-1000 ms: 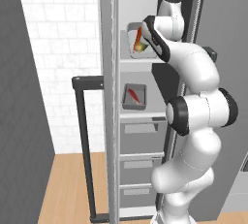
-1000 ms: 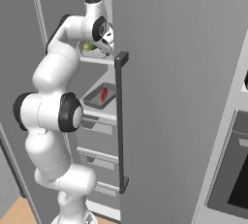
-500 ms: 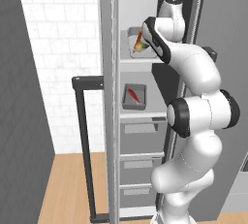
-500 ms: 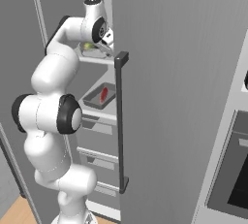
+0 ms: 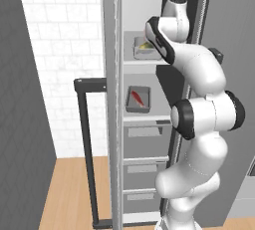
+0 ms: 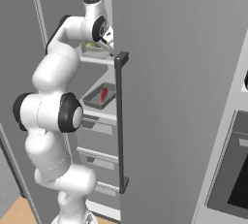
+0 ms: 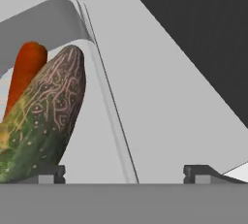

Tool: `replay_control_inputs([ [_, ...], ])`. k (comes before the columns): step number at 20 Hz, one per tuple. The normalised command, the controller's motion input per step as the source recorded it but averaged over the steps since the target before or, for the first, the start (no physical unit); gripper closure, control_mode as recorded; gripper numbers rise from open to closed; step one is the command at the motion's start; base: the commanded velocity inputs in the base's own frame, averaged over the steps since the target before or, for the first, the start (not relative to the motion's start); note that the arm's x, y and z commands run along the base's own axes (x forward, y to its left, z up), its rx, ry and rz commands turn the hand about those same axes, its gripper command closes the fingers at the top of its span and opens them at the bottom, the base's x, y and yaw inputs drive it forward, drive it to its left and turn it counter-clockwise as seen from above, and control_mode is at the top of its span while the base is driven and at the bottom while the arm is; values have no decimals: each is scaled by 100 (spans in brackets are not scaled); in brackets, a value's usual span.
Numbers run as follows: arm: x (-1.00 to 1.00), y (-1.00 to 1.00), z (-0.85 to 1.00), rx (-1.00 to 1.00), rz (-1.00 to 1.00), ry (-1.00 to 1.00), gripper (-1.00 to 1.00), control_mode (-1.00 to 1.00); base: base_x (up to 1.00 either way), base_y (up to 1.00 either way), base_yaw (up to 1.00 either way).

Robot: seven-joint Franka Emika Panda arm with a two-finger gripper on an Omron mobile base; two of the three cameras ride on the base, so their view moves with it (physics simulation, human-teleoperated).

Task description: Take the meat container that has the steak and place it on the second highest rack of the freezer. Then take the vegetable container that has the cucumber and carrot and place it on the highest rack of the freezer.

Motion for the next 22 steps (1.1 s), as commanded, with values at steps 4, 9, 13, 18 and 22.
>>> replay_control_inputs([
  [4,-15,0,40,1,0,-11,-100,-100,0,0,0],
  [9,-92,-9,2,1,0,-21,-100,-100,0,0,0],
  [13,-100,-3,-19,0,0,-26,-100,-100,0,0,0],
  [18,-91,0,0,0,0,-24,-100,-100,0,0,0],
  [22,-87,0,8,-5,1,-6,-100,-100,0,0,0],
])
